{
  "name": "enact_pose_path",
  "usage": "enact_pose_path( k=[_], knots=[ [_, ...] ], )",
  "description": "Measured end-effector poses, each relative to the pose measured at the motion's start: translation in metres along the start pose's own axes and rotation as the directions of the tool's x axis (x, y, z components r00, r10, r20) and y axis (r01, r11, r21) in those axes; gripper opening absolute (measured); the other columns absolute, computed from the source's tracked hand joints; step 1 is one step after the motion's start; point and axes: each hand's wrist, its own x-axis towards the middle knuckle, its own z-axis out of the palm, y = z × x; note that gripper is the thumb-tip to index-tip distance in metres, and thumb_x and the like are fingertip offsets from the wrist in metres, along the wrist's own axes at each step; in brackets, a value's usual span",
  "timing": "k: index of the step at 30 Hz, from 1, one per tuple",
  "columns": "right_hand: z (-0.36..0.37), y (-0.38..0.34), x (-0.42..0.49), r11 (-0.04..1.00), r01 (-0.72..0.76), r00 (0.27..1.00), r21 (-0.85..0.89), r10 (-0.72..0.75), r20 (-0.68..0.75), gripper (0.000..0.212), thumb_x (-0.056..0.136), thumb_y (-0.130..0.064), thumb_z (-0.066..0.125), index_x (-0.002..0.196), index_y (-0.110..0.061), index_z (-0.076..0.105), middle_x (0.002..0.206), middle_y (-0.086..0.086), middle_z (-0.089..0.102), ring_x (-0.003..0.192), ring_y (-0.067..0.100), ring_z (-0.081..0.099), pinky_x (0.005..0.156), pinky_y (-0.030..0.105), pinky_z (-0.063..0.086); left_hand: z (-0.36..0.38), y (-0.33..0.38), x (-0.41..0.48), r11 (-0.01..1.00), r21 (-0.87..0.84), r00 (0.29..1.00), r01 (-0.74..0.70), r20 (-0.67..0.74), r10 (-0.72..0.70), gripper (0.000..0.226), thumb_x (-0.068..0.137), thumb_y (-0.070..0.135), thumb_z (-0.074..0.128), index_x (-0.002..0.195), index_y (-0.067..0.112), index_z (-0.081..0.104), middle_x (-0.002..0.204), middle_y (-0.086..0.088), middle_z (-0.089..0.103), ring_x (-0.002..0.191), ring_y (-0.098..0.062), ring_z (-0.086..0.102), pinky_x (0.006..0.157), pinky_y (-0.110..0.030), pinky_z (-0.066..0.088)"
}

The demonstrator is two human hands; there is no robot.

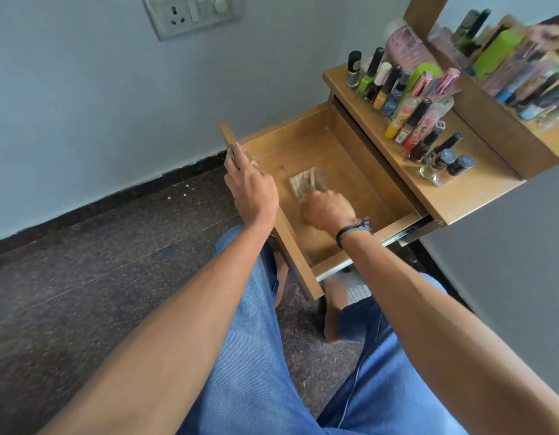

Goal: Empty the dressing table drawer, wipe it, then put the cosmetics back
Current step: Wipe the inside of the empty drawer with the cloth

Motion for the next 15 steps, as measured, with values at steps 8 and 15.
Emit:
enact_pose_path(
  k=[8,15],
  knots=[
    [0.007,-0.004,-0.022,0.981,0.178,0.981,-0.075,-0.171,0.09,0.059,0.102,-0.013,0.042,0.156,-0.033,0.029,0.16,0.011,0.036,0.125,0.034,0.06,0.104,0.045,0.051,-0.002,0.001,0.0,0.998,0.061,1.0,-0.003,0.012,0.002,0.052,0.105,0.012,0.034,0.156,0.011,0.027,0.159,-0.008,0.031,0.129,-0.028,0.043,0.094,-0.037,0.046],
    [-0.035,0.054,-0.016,0.987,-0.126,0.992,-0.096,0.124,-0.027,0.035,0.103,-0.022,0.043,0.13,-0.009,0.062,0.123,0.02,0.067,0.122,0.034,0.059,0.098,0.043,0.048,0.0,0.001,0.001,0.998,0.062,1.0,0.001,0.006,-0.001,0.053,0.104,0.011,0.036,0.156,0.012,0.028,0.157,-0.007,0.033,0.126,-0.029,0.046,0.092,-0.04,0.048]
  ],
)
